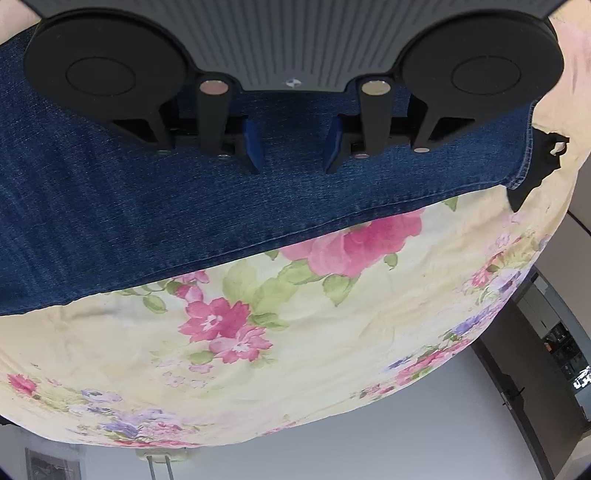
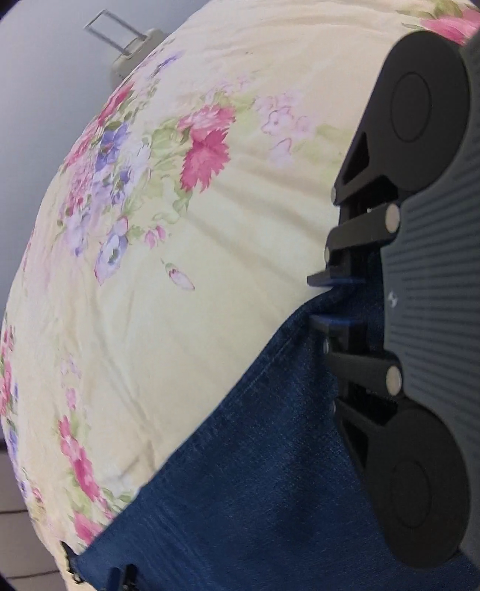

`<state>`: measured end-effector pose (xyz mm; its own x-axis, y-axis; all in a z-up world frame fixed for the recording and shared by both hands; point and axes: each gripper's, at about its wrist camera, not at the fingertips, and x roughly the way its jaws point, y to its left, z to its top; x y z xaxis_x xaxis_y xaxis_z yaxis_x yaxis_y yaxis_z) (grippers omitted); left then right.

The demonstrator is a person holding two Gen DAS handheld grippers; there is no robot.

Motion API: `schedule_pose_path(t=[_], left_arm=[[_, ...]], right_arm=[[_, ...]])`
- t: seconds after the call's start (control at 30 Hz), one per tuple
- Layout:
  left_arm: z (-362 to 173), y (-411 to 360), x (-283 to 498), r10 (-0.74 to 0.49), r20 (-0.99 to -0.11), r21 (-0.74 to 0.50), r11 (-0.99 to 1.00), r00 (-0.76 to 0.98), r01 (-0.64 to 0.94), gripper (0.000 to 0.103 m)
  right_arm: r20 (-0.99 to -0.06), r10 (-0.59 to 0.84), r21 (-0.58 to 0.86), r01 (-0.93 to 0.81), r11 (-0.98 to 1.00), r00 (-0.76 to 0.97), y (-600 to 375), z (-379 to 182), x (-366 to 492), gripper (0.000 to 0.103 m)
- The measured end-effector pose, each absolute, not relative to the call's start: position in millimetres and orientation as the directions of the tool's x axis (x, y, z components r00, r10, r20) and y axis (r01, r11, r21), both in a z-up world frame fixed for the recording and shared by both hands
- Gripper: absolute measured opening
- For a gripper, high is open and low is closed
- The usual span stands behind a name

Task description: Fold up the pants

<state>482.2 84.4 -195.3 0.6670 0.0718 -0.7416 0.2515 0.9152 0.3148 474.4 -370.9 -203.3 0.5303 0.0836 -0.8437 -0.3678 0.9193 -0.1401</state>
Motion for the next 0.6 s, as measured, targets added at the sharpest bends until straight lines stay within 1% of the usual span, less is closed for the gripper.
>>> schedule_pose_path(t=[0.03,0.1,0.17,0.2,0.27,0.33,0.4,0.5,0.57,0.6], left_arm=[[-193,86,481,0.083,-0.737,0.326,0.913,0.671,0.245,0.046],[-189,93,476,0.098,-0.725,0.341,0.911,0.682,0.231,0.045],[-183,106,469,0.12,-0.711,0.338,0.922,0.693,0.187,0.045],[-179,116,467,0.129,-0.707,0.322,0.934,0.695,0.154,0.045],[-174,139,461,0.139,-0.712,0.267,0.96,0.689,0.083,0.045],[-169,160,456,0.138,-0.722,0.209,0.978,0.678,0.024,0.045],[-166,177,451,0.137,-0.737,0.158,0.987,0.662,-0.028,0.043],[-164,190,443,0.117,-0.758,0.091,0.993,0.641,-0.073,0.04],[-167,190,441,0.14,-0.772,0.104,0.99,0.62,-0.094,0.037],[-172,188,443,0.163,-0.788,0.127,0.987,0.594,-0.103,0.032]], right_arm=[[-0.834,0.095,-0.117,-0.341,0.933,0.544,-381,-196,469,0.038],[-0.809,0.093,-0.088,-0.276,0.957,0.58,-408,-177,453,0.038],[-0.788,0.069,-0.048,-0.173,0.984,0.612,-444,-159,431,0.04],[-0.774,0.056,-0.014,-0.104,0.994,0.631,-469,-148,415,0.042],[-0.752,0.02,0.038,0.013,0.999,0.659,-513,-133,385,0.049],[-0.74,-0.041,0.09,0.159,0.983,0.671,-566,-122,352,0.049],[-0.74,-0.083,0.142,0.277,0.95,0.667,-607,-120,326,0.051],[-0.762,-0.084,0.24,0.4,0.885,0.643,-657,-134,299,0.052],[-0.761,-0.072,0.29,0.437,0.851,0.645,-672,-146,293,0.052],[-0.753,-0.056,0.323,0.442,0.837,0.656,-678,-153,294,0.052]])
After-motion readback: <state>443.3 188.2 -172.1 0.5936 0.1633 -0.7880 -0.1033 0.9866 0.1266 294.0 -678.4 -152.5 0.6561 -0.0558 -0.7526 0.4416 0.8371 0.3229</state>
